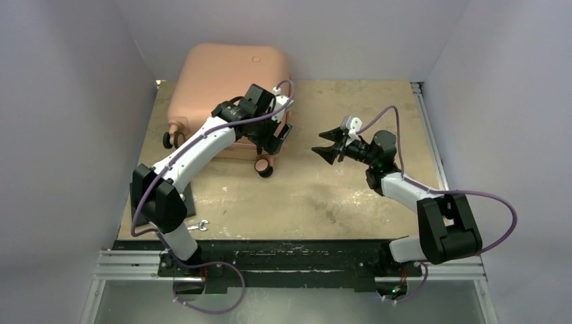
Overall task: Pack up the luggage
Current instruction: Zip the luggage at the center of the board.
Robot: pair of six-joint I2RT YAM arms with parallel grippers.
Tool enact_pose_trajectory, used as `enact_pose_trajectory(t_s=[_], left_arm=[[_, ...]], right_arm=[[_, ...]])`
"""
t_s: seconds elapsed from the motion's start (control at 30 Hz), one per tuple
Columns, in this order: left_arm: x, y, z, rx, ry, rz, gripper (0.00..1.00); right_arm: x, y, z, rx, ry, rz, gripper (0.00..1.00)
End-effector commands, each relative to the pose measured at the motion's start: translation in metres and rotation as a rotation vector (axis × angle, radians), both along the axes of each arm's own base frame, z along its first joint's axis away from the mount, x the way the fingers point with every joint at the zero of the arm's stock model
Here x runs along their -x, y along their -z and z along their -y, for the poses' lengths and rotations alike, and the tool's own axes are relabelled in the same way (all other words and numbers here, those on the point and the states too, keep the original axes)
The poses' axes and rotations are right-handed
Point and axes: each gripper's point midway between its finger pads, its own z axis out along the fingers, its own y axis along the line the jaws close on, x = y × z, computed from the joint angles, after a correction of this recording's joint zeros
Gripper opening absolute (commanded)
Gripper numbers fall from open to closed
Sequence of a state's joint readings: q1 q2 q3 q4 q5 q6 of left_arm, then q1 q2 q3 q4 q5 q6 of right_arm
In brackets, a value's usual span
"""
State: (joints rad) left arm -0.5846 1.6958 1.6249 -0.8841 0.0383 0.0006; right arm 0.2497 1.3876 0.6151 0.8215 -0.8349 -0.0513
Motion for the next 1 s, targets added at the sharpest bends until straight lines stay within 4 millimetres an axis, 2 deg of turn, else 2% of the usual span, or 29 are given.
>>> enact_pose_trajectory(t_s=[0.0,0.07,0.17,0.23,0.4,0.47,0.5,0.6,0.73,0.77,0.87,0.97], left_arm=[[-0.034,0.008,-0.008,-0.038,-0.067,0.077,0.8],[-0.035,0.013,-0.008,-0.038,-0.097,0.063,0.77],[-0.036,0.019,-0.008,-0.044,-0.11,0.051,0.66],[-0.037,0.02,-0.008,-0.046,-0.112,0.049,0.54],[-0.038,0.024,-0.012,-0.065,-0.129,0.047,0.12],[-0.038,0.024,-0.013,-0.069,-0.125,0.044,0.02],[-0.037,0.024,-0.013,-0.071,-0.123,0.043,0.0],[-0.033,0.027,-0.016,-0.069,-0.113,0.026,0.0],[-0.032,0.034,-0.022,-0.068,-0.115,0.005,0.03],[-0.033,0.035,-0.024,-0.066,-0.119,0.001,0.08],[-0.036,0.035,-0.029,-0.054,-0.134,-0.006,0.37],[-0.038,0.036,-0.031,-0.047,-0.139,-0.013,0.55]], right_arm=[[0.009,-0.015,-0.008,0.006,-0.044,0.15,0.6],[0.01,-0.016,-0.01,0.013,-0.051,0.158,0.6],[0.011,-0.014,-0.009,0.024,-0.05,0.171,0.61],[0.012,-0.012,-0.009,0.029,-0.052,0.17,0.61],[0.014,-0.003,-0.02,0.052,-0.058,0.182,0.61],[0.016,0.0,-0.032,0.084,-0.071,0.212,0.62],[0.015,0.002,-0.039,0.101,-0.074,0.232,0.62],[0.012,0.002,-0.059,0.129,-0.08,0.272,0.63],[-0.013,-0.007,-0.072,0.124,-0.031,0.304,0.63],[-0.019,-0.006,-0.076,0.127,-0.015,0.299,0.63],[-0.038,0.002,-0.082,0.153,0.052,0.289,0.63],[-0.044,0.015,-0.086,0.177,0.093,0.287,0.63]])
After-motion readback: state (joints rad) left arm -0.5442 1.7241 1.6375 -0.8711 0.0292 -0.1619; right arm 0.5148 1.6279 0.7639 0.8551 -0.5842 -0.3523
